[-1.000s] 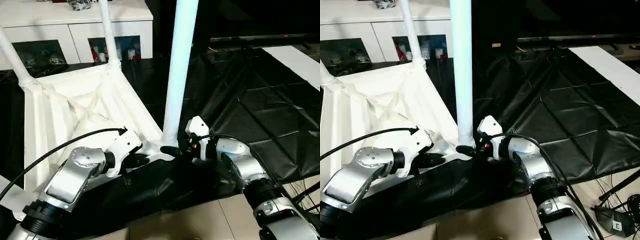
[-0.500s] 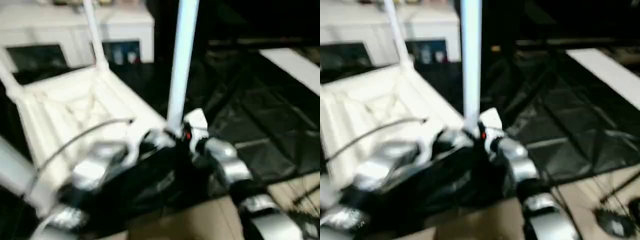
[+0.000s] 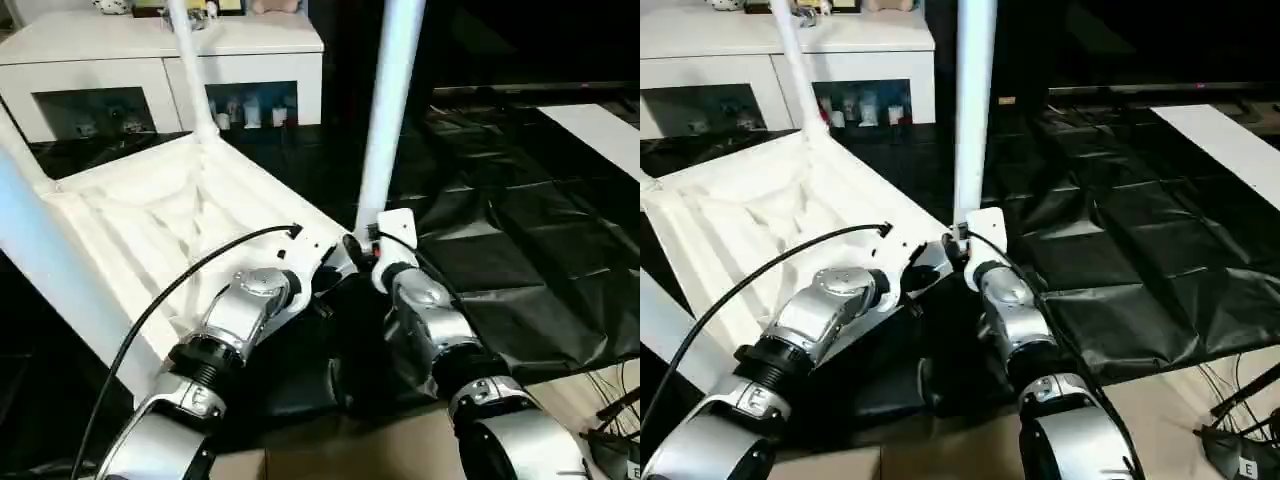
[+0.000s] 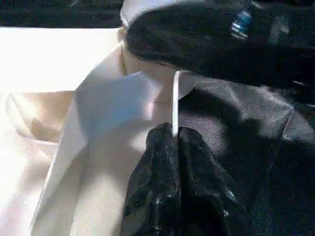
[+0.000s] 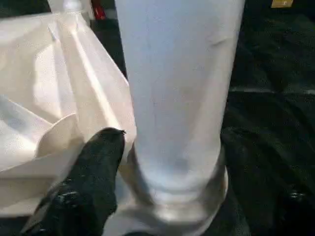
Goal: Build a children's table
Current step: Rotate leg to tighten
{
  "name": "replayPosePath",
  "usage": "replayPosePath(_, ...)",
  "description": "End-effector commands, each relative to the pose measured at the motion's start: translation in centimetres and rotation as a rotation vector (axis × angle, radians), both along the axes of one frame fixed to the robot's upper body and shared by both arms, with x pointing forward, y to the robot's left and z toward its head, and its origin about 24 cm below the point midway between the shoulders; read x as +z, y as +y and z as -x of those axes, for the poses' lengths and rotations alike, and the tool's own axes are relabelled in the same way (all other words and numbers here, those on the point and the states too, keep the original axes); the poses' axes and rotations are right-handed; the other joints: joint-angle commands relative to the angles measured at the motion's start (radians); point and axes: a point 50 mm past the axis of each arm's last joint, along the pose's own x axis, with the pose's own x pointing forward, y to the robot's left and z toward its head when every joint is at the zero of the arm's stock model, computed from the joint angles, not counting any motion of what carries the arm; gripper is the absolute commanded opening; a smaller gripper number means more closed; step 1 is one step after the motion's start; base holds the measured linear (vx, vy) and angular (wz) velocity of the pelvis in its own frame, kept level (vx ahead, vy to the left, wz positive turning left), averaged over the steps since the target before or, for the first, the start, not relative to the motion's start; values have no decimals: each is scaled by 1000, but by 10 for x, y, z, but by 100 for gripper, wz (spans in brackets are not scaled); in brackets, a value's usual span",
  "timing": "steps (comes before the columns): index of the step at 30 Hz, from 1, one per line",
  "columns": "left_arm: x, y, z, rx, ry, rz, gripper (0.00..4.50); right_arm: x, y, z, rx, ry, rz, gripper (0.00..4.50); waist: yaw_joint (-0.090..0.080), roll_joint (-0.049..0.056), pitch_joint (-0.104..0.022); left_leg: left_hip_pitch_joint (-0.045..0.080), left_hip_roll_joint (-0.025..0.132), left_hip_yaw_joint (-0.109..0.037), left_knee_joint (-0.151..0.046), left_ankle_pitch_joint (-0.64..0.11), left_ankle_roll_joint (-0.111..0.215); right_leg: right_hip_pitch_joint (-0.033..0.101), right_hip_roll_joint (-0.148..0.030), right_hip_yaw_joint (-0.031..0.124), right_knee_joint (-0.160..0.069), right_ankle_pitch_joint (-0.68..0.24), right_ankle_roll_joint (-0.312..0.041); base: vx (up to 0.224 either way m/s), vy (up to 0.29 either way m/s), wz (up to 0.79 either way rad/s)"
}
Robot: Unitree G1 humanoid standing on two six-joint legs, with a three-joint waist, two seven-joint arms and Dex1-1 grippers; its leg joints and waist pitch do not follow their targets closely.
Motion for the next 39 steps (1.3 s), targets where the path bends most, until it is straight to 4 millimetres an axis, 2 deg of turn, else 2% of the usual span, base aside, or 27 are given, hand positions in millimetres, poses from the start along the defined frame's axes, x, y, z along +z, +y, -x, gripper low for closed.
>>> replayPosePath(1,-10,-3,8,-53,12,4,0,-1,15,6,107,-1,-13,370,-4,-8,-43,1,17,-17,-85,-431,28,30,-36,13,-96,-539,-101,0,0,0)
replayPosePath(2,-10,0,11,-78,20,1,0,1,10,5,138,-31,27,375,-4,-4,-43,1,17,-17,-85,-432,27,29,-36,12,-97,-541,-101,0,0,0)
replayPosePath(3,-11,3,14,-103,24,-4,0,3,5,4,183,-58,79,392,-3,-6,-44,0,19,-19,-85,-429,25,31,-37,11,-95,-536,-105,0,0,0)
replayPosePath(4,-11,5,15,-112,24,-6,0,3,1,4,213,-74,113,392,-3,-2,-43,-1,20,-17,-85,-426,27,29,-38,12,-96,-529,-113,0,0,0)
replayPosePath(6,-10,8,18,-133,19,-6,0,5,-8,5,262,-98,156,405,0,-4,-43,9,19,-12,-80,-429,30,20,-37,15,-100,-526,-124,0,0,0)
replayPosePath(8,-8,15,22,-156,15,-4,0,8,-24,6,335,-117,177,405,3,-4,-44,2,21,-14,-84,-412,36,29,-37,14,-94,-503,-130,0,0,0)
replayPosePath(10,-7,18,24,-180,12,4,0,10,-33,9,400,-115,163,405,7,-4,-45,4,24,-11,-84,-395,49,31,-35,16,-91,-463,-144,0,0,0)
replayPosePath(11,-5,22,27,-203,9,13,0,13,-41,14,486,-115,151,405,8,-5,-44,-2,24,-10,-85,-380,59,36,-34,16,-88,-434,-153,0,0,0)
replayPosePath(12,-5,22,27,-206,8,15,0,13,-42,15,499,-115,150,405,9,-5,-45,-3,25,-11,-85,-372,61,37,-35,17,-86,-424,-157,0,0,0)
replayPosePath(13,-2,25,30,-238,-4,29,0,14,-49,24,626,-107,148,405,10,-5,-46,-4,26,-10,-85,-357,69,41,-34,16,-84,-398,-166,0,0,0)
replayPosePath(15,3,28,34,-278,-10,55,0,13,-57,32,730,-87,162,405,13,-5,-45,-6,30,-9,-85,-334,81,44,-35,16,-78,-360,-186,0,0,0)
replayPosePath(20,8,29,37,-314,-18,69,0,12,-63,35,775,-64,174,405,12,-5,-46,-4,31,-7,-83,-312,72,43,-36,14,-74,-340,-212,0,0,0)
replayPosePath(22,10,29,39,-325,-16,72,0,14,-63,34,770,-69,165,405,12,-7,-47,-4,31,-6,-82,-305,69,44,-37,15,-73,-335,-212,0,0,0)
replayPosePath(31,12,23,51,-433,12,99,0,21,-59,30,759,-110,140,405,19,0,-49,0,34,-5,-82,-280,70,44,-36,16,-67,-287,-229,0,0,0)
replayPosePath(33,12,23,54,-450,22,99,0,22,-58,29,767,-106,134,405,29,4,-52,5,36,-3,-80,-253,69,42,-34,17,-60,-219,-247,0,0,0)
replayPosePath(36,12,24,53,-442,24,92,0,20,-58,30,780,-90,142,405,33,5,-52,4,35,-2,-79,-226,75,47,-33,16,-53,-162,-261,0,0,0)
replayPosePath(39,11,25,53,-443,25,87,0,16,-58,32,796,-70,163,405,35,4,-52,2,34,0,-78,-212,82,51,-35,16,-52,-143,-264,0,0,0)
